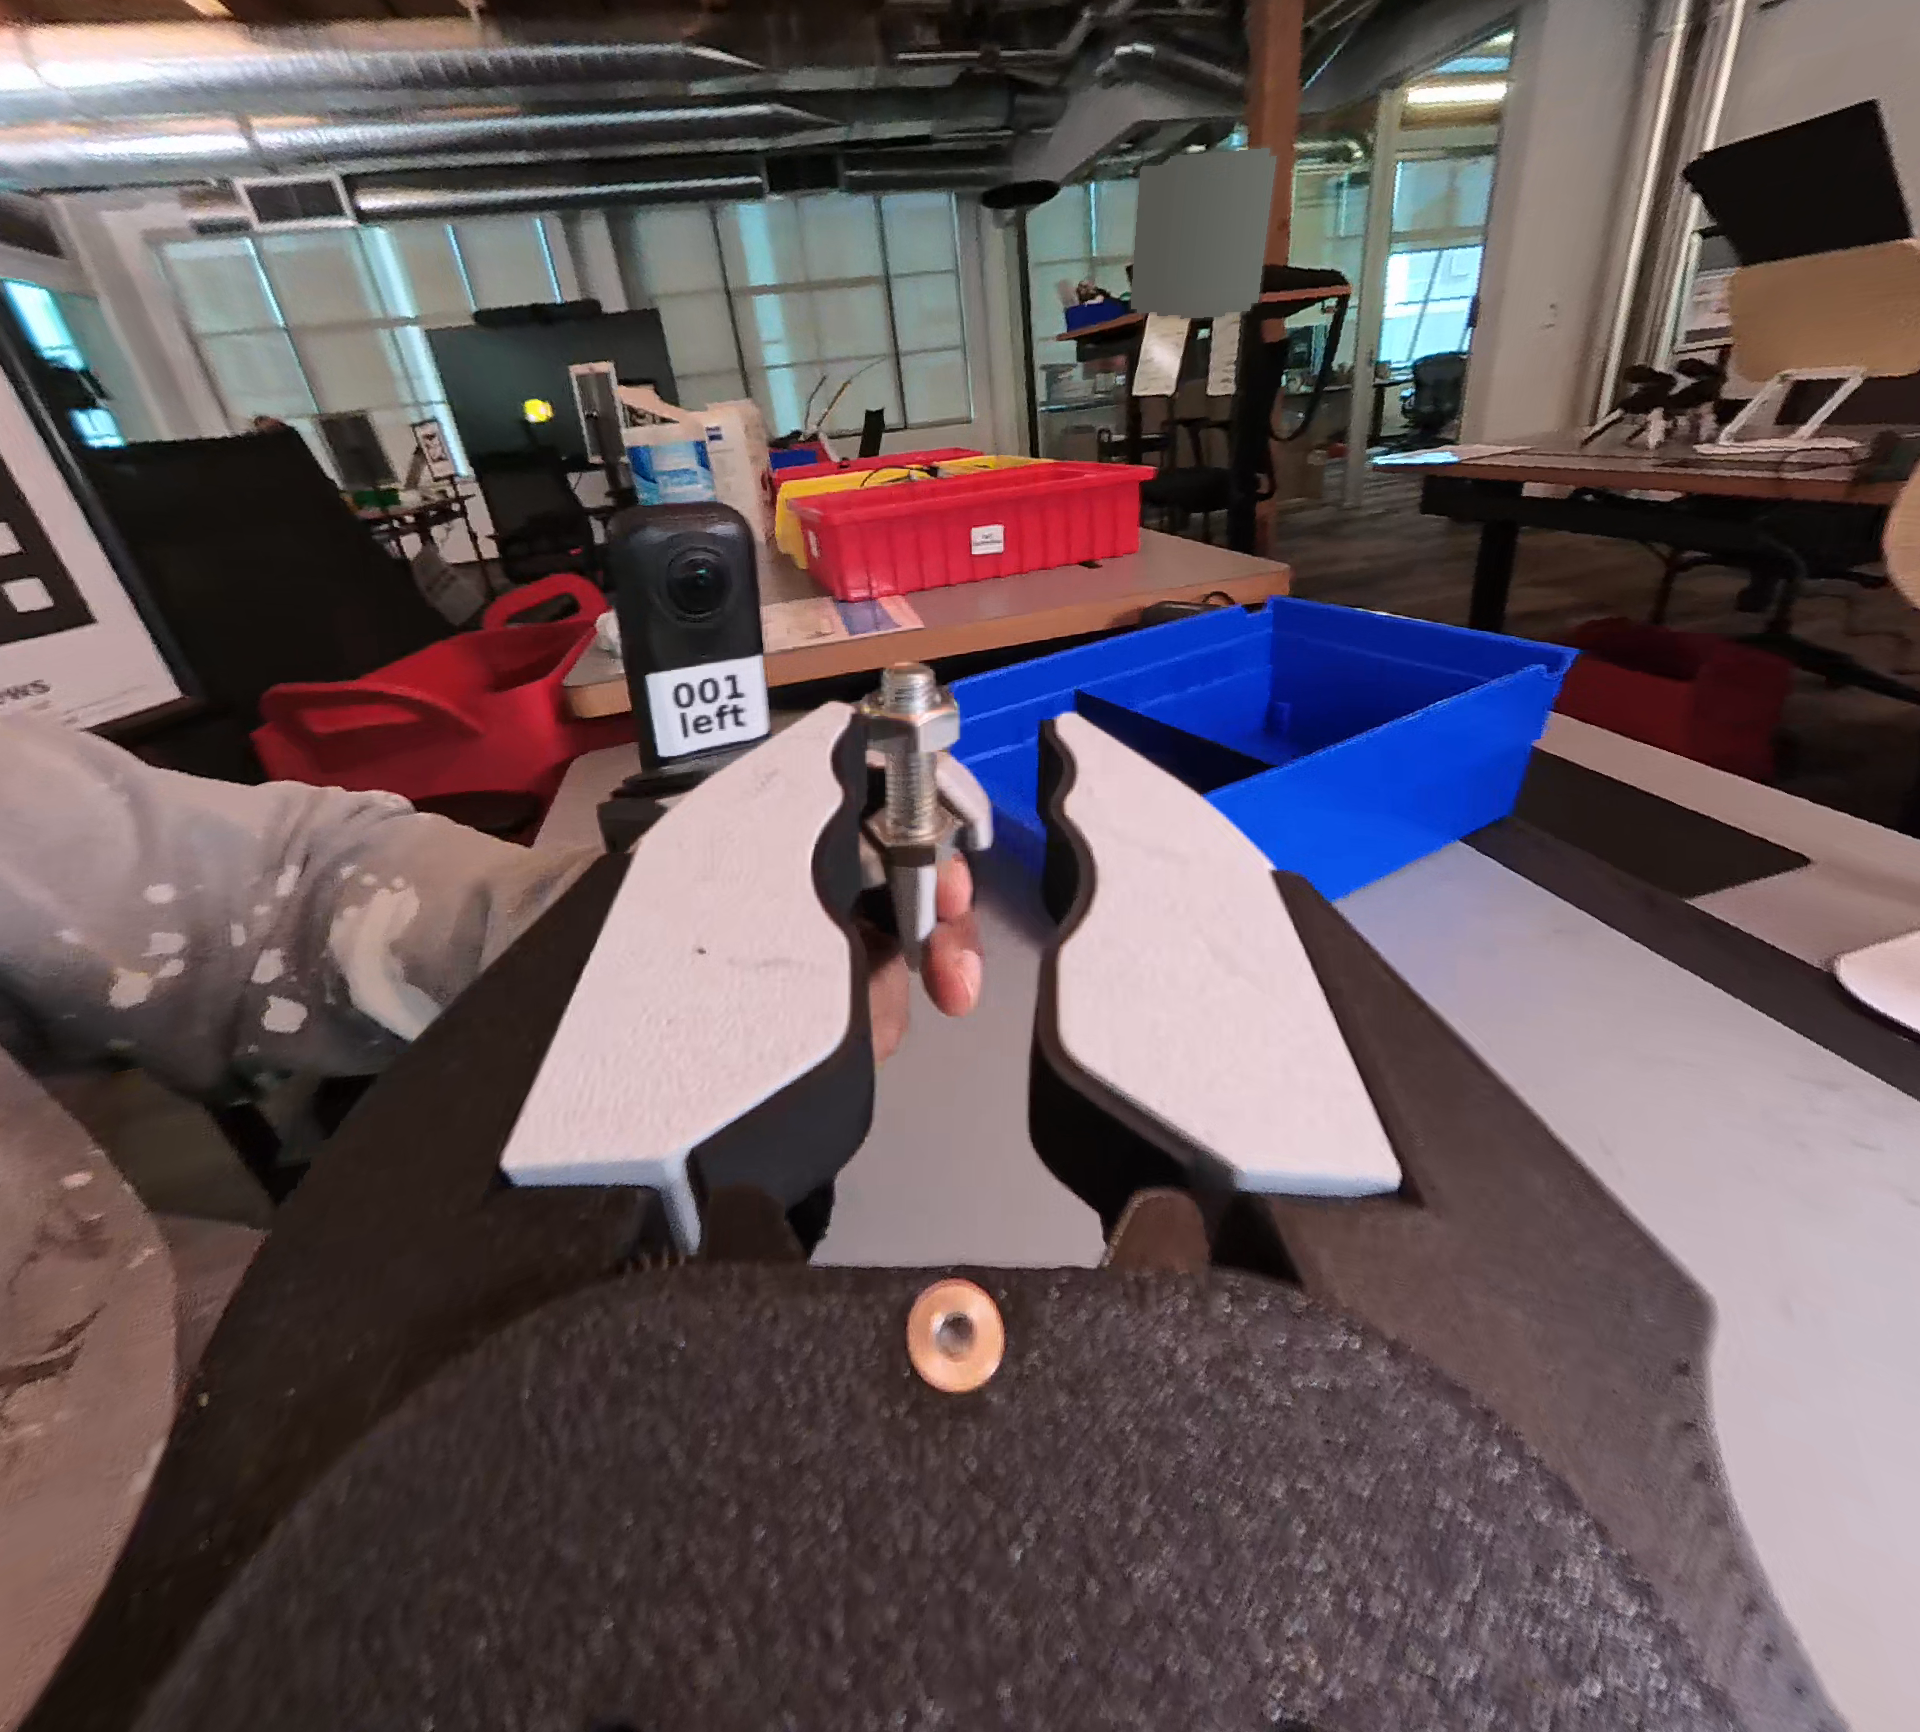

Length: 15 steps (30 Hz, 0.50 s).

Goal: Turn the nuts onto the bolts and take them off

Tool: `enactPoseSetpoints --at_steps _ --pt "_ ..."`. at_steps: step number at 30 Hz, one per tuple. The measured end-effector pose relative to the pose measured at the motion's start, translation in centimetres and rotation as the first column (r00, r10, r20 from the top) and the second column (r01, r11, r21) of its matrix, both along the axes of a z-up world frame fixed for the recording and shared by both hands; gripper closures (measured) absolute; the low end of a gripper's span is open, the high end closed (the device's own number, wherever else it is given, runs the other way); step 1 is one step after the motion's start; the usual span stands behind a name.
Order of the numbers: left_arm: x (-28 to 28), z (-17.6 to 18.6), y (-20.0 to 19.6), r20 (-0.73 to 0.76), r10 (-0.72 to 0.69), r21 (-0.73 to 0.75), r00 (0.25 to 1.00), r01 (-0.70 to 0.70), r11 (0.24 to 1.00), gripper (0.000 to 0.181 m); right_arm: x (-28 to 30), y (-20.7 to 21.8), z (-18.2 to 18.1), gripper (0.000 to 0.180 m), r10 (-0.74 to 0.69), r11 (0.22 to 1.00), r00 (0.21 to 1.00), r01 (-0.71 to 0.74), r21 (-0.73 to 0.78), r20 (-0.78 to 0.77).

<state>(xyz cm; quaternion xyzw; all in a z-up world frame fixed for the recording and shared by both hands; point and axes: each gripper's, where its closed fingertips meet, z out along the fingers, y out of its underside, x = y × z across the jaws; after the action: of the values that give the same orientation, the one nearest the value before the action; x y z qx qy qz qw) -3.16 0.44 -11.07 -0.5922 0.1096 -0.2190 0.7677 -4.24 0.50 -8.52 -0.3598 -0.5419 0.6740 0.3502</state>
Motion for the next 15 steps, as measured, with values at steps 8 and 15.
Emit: enactPoseSetpoints --at_steps 8,15 --pt "-0.3 0.1 0.0 0.006 0.005 0.008 1.000 -0.005 1.000 0.162 0.4 0.6 0.5 0.149 0.006 0.999 1.000 -0.007 -0.045 -0.022" --pt "-0.6 0.6 -0.3 0.010 0.008 0.023 1.000 -0.008 1.000 0.163 -0.2 3.5 0.4 0.173 -0.109 0.989 0.994 0.106 -0.100 -0.026"
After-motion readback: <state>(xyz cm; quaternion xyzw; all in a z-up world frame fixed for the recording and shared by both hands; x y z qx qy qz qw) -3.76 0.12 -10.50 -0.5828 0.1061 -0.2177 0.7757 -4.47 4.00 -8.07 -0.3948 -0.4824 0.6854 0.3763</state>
